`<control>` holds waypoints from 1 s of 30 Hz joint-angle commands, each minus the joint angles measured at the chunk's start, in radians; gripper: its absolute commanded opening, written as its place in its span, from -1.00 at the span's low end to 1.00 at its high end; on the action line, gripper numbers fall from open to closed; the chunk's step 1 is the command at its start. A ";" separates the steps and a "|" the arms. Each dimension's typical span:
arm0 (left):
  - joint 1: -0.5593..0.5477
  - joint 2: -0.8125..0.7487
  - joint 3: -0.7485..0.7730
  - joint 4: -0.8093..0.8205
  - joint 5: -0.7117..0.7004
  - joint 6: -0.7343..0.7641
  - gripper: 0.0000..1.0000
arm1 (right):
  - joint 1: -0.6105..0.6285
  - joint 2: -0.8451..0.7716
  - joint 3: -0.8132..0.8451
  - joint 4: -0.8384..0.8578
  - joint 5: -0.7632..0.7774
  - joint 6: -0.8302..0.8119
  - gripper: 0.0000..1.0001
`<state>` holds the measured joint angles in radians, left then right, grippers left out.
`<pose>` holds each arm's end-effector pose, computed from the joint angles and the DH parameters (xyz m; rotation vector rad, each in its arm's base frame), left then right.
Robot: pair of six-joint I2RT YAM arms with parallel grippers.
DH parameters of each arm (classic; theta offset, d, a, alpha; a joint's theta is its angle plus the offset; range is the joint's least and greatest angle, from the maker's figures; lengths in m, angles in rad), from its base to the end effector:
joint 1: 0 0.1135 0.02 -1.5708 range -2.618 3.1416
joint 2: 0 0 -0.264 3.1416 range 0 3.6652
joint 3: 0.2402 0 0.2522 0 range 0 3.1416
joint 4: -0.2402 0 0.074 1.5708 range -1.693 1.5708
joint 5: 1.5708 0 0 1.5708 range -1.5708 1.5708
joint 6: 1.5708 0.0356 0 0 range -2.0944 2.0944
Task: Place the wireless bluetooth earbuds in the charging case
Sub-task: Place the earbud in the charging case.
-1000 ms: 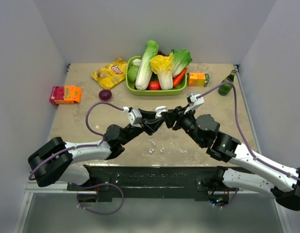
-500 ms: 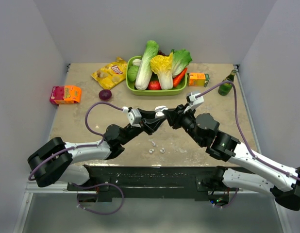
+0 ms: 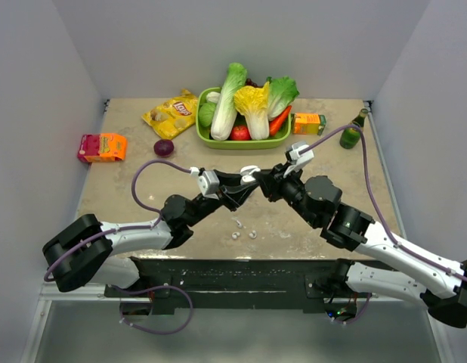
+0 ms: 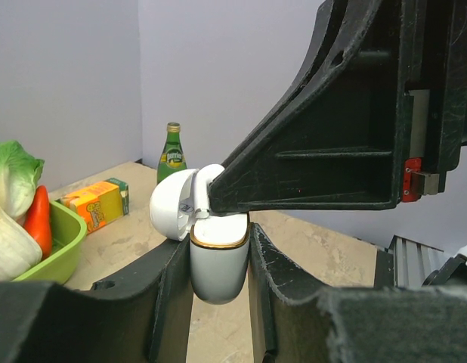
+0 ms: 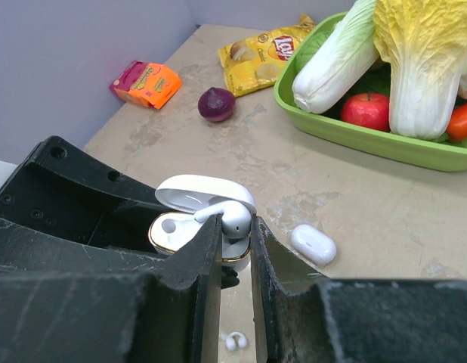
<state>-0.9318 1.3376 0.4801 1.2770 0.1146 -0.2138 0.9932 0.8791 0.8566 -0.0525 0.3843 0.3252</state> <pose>0.1545 -0.2148 0.2689 0.5282 1.1015 -1.0749 0.1229 0.1641 0.3633 -0.2610 1.6656 0.6875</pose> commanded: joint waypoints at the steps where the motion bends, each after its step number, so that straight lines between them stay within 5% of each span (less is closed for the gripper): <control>1: -0.001 -0.009 0.002 0.302 0.002 0.022 -1.00 | 0.001 0.011 0.081 0.048 -0.081 -0.075 -1.00; 12: 0.024 0.009 0.026 0.251 0.036 -0.025 -1.00 | 0.002 0.026 0.139 -0.035 -0.104 -0.184 -1.00; 19: 0.071 -0.028 0.066 0.081 0.118 -0.067 -1.00 | 0.015 0.023 0.188 -0.132 -0.071 -0.302 -1.00; 30: 0.106 -0.020 0.137 -0.114 0.303 -0.047 -1.00 | 0.218 0.037 0.236 -0.184 0.174 -0.497 -1.00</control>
<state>-0.8314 1.3273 0.5640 1.2026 0.3321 -0.2768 1.1381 0.9039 1.0351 -0.2245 0.4229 -0.0669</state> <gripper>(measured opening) 0.348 0.199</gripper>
